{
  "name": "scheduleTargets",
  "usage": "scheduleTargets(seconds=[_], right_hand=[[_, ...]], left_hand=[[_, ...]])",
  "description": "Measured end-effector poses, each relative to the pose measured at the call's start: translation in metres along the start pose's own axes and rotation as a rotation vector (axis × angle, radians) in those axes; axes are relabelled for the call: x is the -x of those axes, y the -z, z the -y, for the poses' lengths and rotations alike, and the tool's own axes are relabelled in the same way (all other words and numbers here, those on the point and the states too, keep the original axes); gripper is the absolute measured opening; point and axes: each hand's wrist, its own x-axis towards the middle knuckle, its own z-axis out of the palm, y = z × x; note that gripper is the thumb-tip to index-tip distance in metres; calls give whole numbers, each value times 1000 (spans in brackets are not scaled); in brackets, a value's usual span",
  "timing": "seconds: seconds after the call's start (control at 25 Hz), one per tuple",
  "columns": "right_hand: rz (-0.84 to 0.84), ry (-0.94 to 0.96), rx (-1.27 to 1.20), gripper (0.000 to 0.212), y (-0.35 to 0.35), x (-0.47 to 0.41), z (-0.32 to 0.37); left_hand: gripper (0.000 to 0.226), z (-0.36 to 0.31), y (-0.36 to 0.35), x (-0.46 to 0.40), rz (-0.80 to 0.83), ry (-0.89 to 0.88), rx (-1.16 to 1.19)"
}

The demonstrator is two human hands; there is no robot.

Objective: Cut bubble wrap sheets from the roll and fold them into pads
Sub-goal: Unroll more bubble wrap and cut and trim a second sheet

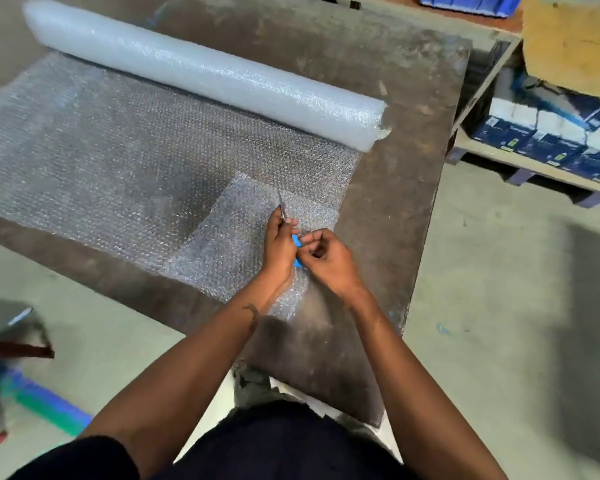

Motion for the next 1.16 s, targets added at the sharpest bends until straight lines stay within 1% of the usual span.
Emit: scheduleTargets(seconds=[0.12,0.24,0.32,0.4,0.44,0.52,0.64,0.76,0.84,0.92,1.0,1.04,1.16], right_hand=[[189,-25,30,25,32,0,-12],[365,65,114,12,57,3,-20],[497,138,148,18,71,0,-19],[662,126,149,10,81,-9,-12],[710,110,151,12,85,-18,-11],[729,70,190,22,87,-36,-13],[730,49,222,26,85,-61,-11],[763,43,233,23,84,-82,-7],[765,10,226,17,87,-92,-5],[773,10,219,20,90,-100,-6],[780,10,198,22,95,-112,-9],[793,9,195,23,98,-122,-11],[843,-31,211,50,112,-146,-10]], left_hand=[[40,17,-20,28,-88,-71,46],[32,26,-37,58,-142,-88,159],[28,25,-42,68,-151,-82,222],[24,24,-44,69,-189,-109,220],[24,21,-45,66,-201,-118,218],[26,16,-46,59,-206,-118,206],[24,11,-44,43,-252,-75,199],[23,6,-43,23,-261,-71,144],[29,1,-45,15,-277,-86,33],[34,-2,-52,9,-290,-97,-75],[32,0,-62,2,-284,-100,-136],[31,6,-68,-2,-313,-113,-207],[28,25,-87,-7,-427,-200,-498]])
